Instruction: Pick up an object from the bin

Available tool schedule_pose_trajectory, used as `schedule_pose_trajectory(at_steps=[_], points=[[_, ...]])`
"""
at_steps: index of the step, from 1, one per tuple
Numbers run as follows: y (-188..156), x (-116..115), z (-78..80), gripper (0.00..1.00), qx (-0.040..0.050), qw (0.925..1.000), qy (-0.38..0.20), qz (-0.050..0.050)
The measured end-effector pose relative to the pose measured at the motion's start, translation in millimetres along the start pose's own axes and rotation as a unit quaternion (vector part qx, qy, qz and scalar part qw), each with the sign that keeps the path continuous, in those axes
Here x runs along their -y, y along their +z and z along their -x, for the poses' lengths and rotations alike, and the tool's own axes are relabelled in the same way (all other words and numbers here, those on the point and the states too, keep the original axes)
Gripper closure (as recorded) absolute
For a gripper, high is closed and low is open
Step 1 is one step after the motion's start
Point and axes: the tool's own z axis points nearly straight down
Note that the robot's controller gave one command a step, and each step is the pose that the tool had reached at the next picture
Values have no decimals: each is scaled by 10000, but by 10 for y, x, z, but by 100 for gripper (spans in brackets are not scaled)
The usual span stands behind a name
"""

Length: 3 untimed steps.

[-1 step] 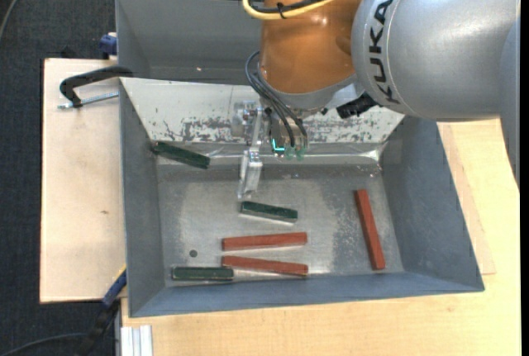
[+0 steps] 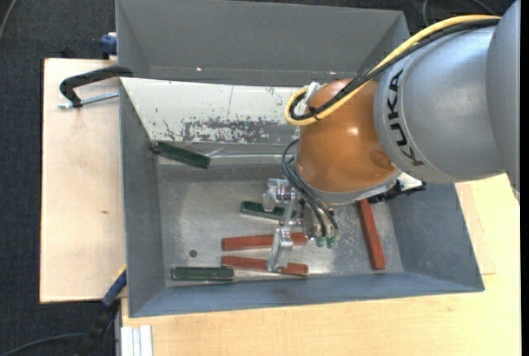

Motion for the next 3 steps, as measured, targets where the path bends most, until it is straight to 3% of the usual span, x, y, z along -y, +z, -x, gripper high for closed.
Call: schedule_pose_trajectory(at_steps=[1,2,3], points=[[-404,-421,355,0,114,9999,111,45],[626,207,104,0,84,9985,-533,22],[587,190,129,100,120,9985,-537,30]])
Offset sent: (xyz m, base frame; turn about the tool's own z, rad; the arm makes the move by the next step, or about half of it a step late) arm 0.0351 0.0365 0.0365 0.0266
